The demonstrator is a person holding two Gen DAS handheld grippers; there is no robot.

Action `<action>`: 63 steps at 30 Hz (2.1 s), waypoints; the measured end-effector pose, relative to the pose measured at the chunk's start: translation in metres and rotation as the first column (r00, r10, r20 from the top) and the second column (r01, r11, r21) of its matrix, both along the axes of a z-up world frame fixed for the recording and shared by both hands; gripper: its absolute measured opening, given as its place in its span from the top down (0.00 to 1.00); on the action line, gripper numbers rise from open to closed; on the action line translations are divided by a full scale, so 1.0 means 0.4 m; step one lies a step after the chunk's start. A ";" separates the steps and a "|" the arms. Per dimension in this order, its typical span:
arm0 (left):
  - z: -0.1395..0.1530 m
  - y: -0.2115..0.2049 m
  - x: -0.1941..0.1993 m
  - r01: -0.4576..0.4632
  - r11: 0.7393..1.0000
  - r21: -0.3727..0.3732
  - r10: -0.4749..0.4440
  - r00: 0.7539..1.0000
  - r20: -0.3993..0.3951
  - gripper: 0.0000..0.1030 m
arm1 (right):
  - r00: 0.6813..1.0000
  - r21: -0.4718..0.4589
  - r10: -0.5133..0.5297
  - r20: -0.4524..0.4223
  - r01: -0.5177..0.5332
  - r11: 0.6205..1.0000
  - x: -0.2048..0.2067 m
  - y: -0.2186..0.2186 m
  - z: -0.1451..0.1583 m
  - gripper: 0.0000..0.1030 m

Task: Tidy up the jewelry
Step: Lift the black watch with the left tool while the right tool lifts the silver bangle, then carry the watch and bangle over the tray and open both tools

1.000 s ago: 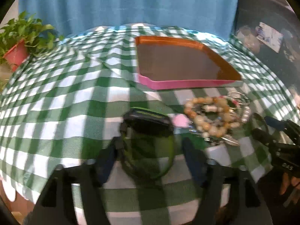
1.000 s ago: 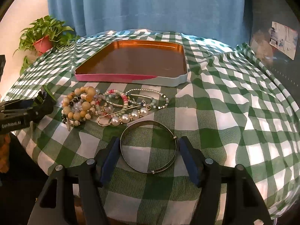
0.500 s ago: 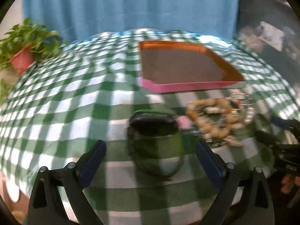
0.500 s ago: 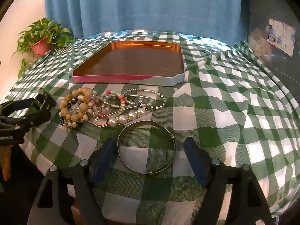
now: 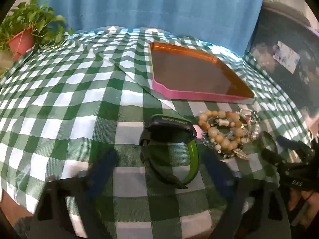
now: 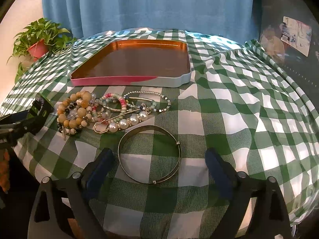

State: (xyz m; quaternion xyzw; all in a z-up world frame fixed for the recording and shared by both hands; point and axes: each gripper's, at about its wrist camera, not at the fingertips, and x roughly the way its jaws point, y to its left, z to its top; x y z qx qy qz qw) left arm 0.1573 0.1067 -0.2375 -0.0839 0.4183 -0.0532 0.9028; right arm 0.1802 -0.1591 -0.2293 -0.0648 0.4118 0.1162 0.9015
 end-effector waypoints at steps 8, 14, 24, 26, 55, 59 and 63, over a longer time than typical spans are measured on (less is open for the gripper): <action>-0.002 -0.046 -0.009 0.050 0.994 0.096 -0.050 0.999 -0.002 0.41 | 1.000 -0.001 -0.003 0.029 0.003 1.000 -0.007 0.002 0.007 0.42; 0.000 -0.044 -0.011 0.036 0.994 0.107 -0.034 0.999 -0.015 0.46 | 1.000 0.027 -0.008 0.020 0.007 1.000 -0.004 -0.001 0.010 0.42; -0.001 -0.043 -0.014 0.037 0.994 0.100 -0.035 0.999 -0.024 0.50 | 1.000 0.048 0.012 0.023 -0.013 0.999 -0.012 -0.005 0.017 0.43; 0.000 -0.042 -0.016 0.035 0.995 0.093 -0.032 0.999 -0.026 0.51 | 0.999 0.041 0.010 0.033 -0.011 0.999 -0.015 -0.005 0.021 0.43; 0.059 -0.076 -0.010 0.038 0.996 0.085 -0.033 0.998 -0.051 0.60 | 0.991 0.025 -0.031 0.130 0.028 0.999 -0.065 0.011 0.073 0.43; 0.090 -0.084 -0.021 0.043 0.995 0.092 -0.040 0.999 -0.037 0.61 | 0.989 0.043 -0.014 0.148 0.007 0.999 -0.078 0.015 0.106 0.43; 0.134 -0.093 -0.031 0.052 0.996 0.078 -0.050 0.998 -0.024 0.61 | 0.990 0.077 -0.015 0.142 0.005 0.997 -0.088 0.009 0.132 0.44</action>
